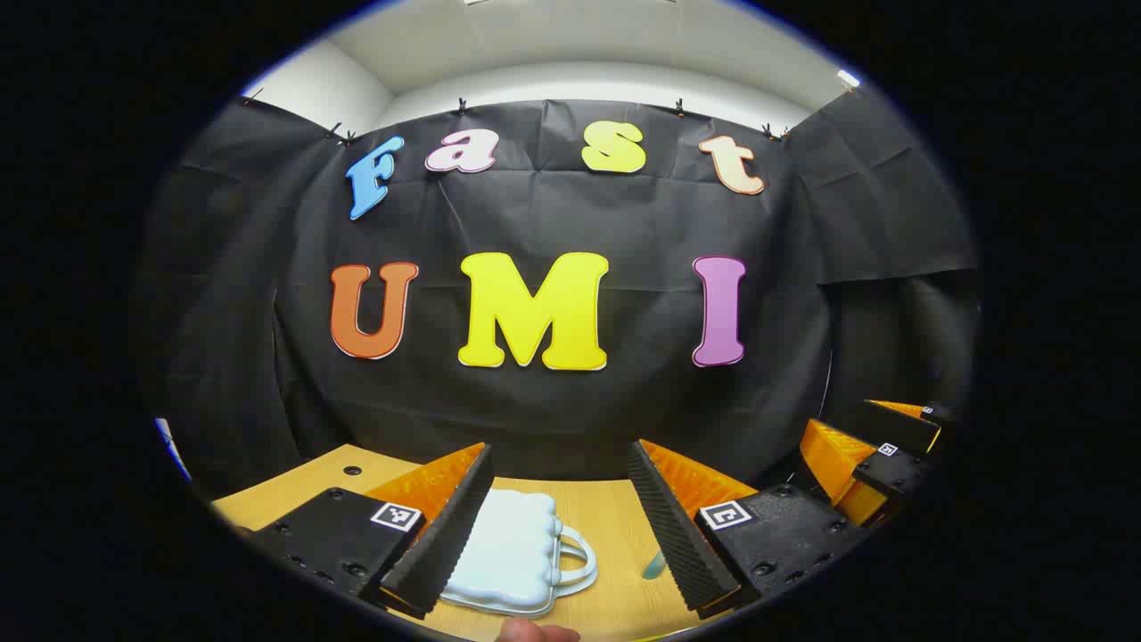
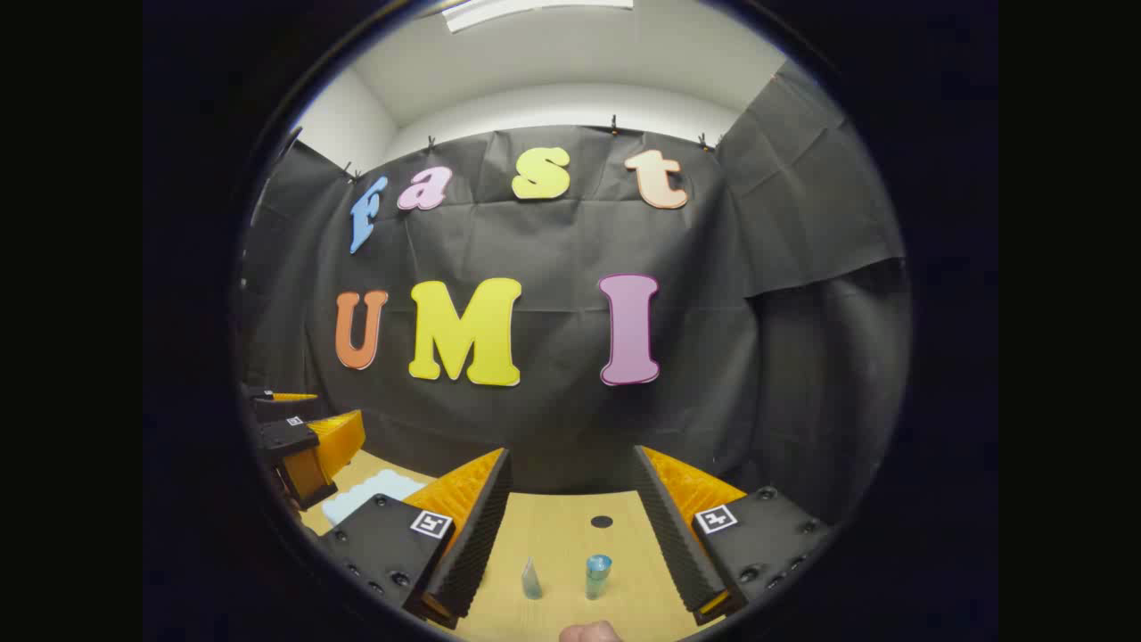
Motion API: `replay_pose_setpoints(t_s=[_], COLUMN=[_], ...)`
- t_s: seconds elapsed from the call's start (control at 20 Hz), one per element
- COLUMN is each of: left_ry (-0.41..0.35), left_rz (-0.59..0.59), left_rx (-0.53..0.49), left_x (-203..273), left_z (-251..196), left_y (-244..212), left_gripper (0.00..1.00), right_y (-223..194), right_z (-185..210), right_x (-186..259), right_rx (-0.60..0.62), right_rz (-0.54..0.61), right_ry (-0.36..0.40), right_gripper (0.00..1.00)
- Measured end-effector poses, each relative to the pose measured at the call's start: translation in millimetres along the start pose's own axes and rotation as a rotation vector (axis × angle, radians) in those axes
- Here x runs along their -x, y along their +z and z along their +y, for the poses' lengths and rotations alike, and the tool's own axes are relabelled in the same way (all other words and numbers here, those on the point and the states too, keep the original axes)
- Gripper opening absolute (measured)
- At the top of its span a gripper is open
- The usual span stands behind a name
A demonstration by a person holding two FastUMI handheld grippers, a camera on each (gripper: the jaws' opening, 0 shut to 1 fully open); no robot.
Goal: First open the suitcase, pack the skin care products into it, and then close the suitcase.
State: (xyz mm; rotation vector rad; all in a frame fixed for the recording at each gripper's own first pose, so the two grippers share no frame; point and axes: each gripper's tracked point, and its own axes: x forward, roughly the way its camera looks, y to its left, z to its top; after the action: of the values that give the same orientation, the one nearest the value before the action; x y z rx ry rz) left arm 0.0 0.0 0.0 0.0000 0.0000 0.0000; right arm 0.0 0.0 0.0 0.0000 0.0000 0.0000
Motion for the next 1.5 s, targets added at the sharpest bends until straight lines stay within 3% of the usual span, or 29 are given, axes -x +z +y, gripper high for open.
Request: replay_pose_setpoints(t_s=[0.7, 1.1, 1.3, 1.5], left_ry=[0.042, 0.02, -0.065, -0.188], left_rz=[0.035, 0.033, 0.083, 0.197], left_rx=[0.02, 0.006, -0.099, -0.271], left_x=[-1, -3, -4, 1], left_z=[4, 0, -7, -9], left_y=[-9, -11, -27, -51], left_gripper=[0.97, 0.97, 0.97, 0.98], right_y=[-9, -17, -32, -55], right_z=[-4, -4, -20, -60], right_x=[-18, -21, -21, -18], right_rx=[-0.003, -0.021, -0.013, 0.018], right_rz=[0.032, 0.057, 0.101, 0.147], right_ry=[0.008, 0.036, 0.025, -0.047], right_gripper=[0.77, 0.8, 0.8, 0.8])
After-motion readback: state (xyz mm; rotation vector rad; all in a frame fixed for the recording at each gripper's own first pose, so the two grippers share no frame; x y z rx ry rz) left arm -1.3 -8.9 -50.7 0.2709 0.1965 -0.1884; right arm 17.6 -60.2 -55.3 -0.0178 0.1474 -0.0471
